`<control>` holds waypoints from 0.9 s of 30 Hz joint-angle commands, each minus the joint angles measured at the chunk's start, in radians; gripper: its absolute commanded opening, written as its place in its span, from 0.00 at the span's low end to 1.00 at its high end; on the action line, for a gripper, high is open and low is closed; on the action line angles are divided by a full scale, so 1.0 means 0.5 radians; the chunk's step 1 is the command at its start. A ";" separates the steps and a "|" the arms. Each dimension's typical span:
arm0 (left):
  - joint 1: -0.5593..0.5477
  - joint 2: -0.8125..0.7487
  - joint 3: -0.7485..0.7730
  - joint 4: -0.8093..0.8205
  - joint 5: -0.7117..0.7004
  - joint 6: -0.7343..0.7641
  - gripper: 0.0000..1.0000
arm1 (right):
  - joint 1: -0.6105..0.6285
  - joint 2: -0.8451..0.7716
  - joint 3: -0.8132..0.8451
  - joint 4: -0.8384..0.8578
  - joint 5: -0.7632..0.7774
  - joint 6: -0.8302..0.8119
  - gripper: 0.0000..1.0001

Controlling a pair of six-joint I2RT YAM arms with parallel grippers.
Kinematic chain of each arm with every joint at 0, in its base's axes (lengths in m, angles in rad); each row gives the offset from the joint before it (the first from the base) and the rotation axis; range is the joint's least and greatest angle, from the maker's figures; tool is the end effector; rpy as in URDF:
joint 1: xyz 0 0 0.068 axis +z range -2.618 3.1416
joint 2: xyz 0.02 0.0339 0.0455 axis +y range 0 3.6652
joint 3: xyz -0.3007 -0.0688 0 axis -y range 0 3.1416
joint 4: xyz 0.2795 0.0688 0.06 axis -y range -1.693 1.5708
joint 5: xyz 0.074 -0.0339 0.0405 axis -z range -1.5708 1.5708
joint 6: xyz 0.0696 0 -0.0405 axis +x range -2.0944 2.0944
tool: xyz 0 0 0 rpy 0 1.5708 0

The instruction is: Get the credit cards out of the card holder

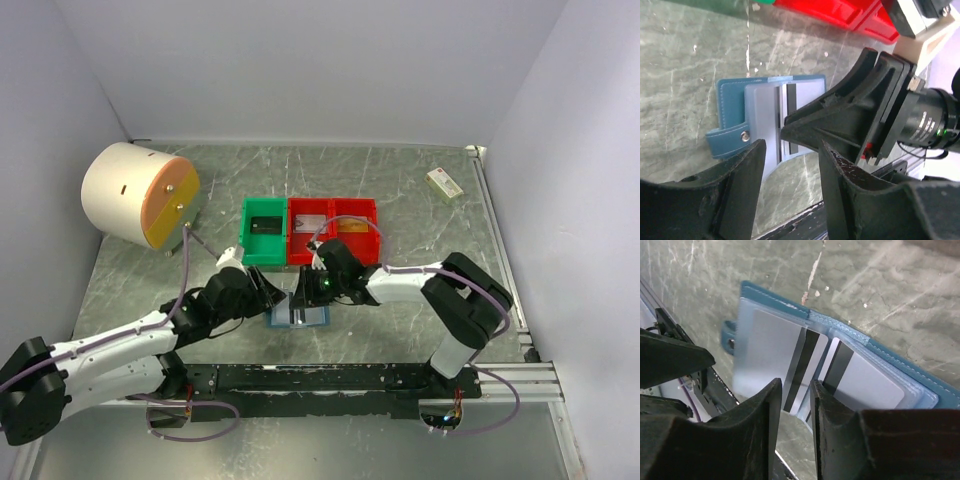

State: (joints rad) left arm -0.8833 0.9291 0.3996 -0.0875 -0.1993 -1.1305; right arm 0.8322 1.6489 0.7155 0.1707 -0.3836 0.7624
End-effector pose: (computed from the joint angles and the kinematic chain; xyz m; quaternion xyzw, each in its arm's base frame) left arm 0.1551 -0.1671 0.1827 -0.1543 0.8716 -0.3388 0.3188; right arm 0.2219 0.2824 0.1287 -0.1064 0.8995 0.3986 0.1442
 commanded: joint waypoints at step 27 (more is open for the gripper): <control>-0.077 0.236 0.072 -0.476 -0.206 -0.011 0.46 | -0.112 -0.012 -0.116 -0.068 0.077 -0.015 0.30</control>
State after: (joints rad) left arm -0.9150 1.0416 0.4568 -0.2634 -0.2508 -1.0966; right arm 0.7971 1.6550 0.6491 0.2443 -0.3748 0.8032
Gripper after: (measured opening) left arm 0.448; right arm 0.295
